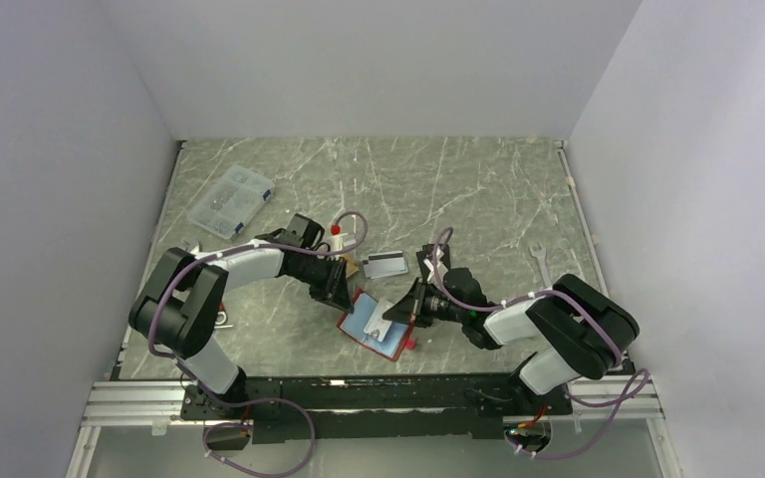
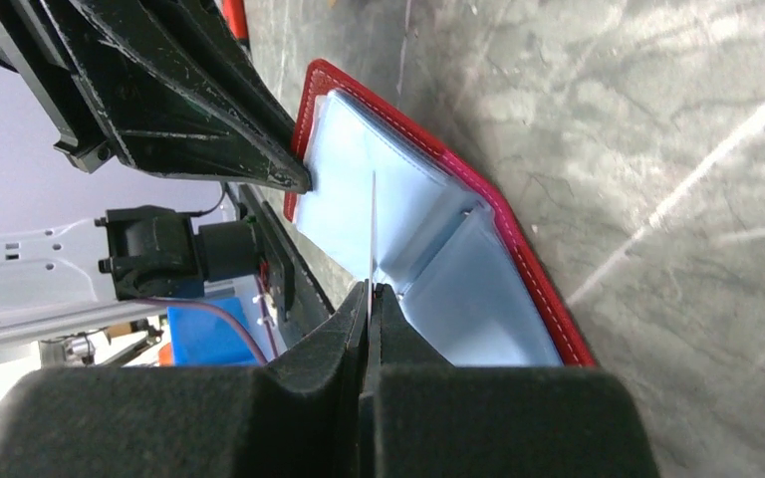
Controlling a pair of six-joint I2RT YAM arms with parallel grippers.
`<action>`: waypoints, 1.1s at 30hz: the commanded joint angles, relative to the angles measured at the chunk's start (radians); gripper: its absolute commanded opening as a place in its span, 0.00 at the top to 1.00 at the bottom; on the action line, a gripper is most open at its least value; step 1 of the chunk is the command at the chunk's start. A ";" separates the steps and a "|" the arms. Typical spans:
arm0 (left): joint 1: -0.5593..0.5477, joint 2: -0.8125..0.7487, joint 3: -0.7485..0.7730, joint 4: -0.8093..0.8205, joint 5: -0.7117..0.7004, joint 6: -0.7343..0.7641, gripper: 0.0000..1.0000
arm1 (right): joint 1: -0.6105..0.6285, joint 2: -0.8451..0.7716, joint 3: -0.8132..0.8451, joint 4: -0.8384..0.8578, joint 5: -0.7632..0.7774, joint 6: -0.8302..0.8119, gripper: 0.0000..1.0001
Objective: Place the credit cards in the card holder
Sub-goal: Turn over the card slot in the card holder, then insert the credit card into the card holder.
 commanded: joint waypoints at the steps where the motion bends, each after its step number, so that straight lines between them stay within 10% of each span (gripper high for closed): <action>1: -0.030 0.007 0.034 -0.032 -0.083 0.041 0.86 | -0.008 -0.003 -0.041 0.071 -0.065 0.016 1.00; 33: -0.054 0.020 0.058 -0.079 -0.120 0.069 0.90 | -0.046 0.261 0.054 0.190 -0.267 0.042 1.00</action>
